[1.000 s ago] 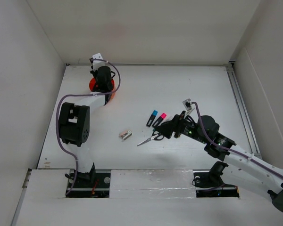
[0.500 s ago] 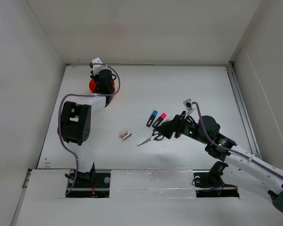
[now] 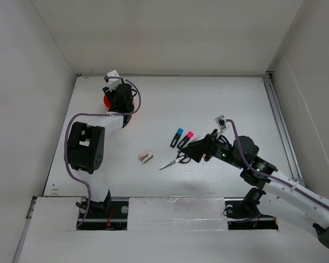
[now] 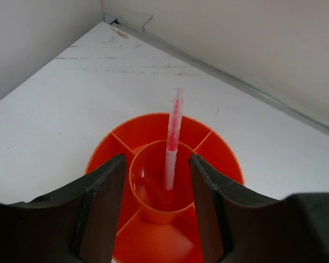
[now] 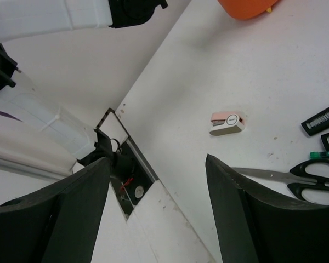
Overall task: Sort the stationery into containers
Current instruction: Place the pen in the storage box.
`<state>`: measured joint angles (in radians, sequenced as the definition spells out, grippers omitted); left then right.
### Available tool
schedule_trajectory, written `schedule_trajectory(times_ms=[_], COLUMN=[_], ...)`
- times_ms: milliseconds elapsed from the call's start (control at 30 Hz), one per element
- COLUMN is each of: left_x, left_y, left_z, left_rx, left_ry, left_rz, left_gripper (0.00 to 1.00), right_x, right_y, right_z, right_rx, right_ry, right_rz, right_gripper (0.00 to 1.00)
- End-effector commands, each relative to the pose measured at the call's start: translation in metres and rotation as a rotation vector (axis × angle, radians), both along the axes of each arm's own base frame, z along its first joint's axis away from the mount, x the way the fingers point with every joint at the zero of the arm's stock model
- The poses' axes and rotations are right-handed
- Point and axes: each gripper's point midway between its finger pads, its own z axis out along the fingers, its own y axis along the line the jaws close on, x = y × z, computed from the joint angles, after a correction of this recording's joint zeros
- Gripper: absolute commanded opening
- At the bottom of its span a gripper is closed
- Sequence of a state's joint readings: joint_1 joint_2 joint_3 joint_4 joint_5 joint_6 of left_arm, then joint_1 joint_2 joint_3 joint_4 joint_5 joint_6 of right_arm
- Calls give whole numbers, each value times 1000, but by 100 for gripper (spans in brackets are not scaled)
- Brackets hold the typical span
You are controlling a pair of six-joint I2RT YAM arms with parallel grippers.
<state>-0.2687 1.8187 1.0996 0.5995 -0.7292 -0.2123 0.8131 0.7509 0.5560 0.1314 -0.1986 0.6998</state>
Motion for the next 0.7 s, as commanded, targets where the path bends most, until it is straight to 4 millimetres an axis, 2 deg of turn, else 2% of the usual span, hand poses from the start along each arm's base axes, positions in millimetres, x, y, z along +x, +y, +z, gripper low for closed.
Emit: schedule_trajectory(times_ms=[0,67,133,167,200,267,300,367,400,467,500,533,600,633,667], left_x=[-12,-18,-25,-30,-34,-41,-48,-55,-62,-74,-79,-90,-104,-115,-124], left_y=[1,3,1,2,2,2,1,-6,-7,-15,-20,-21,-29,-30,-31], left_z=[64,88,102,122,125,140,154,168,192,190,194,206,205,213,204], left_rx=[-79,-112,-120,-139,-158,-187,-201,-244,-278,-314,-337,-357,-389,-416,-427], left_ry=[-150,-189,-209,-249,-243,-253,-257,-255,-290,-235,-234,-253,-208,-219,-169], left_rz=[19,32,23,23,27,22,7,-39,-53,-105,-137,-163,-213,-233,-237], left_gripper=[46,55,65,86,100,100,100,100,100,100,100,100,100,100,100], right_x=[0,3,9,10,14,23,30,42,47,62,67,71,75,80,80], right_y=[0,0,-1,-2,-2,-3,-4,-9,-9,-17,-20,-22,-25,-30,-30], right_z=[10,7,3,5,1,-5,-12,-23,-20,-37,-38,-36,-39,-39,-38], right_rx=[27,18,2,2,-14,-46,-71,-122,-131,-200,-210,-213,-219,-220,-222], right_ry=[-26,-20,-22,-22,-21,2,21,56,60,106,113,117,124,125,126], right_rz=[-8,-22,-49,-58,-71,-114,-136,-196,-214,-282,-304,-314,-329,-353,-353], right_gripper=[76,76,79,81,84,93,100,100,100,100,100,100,100,100,100])
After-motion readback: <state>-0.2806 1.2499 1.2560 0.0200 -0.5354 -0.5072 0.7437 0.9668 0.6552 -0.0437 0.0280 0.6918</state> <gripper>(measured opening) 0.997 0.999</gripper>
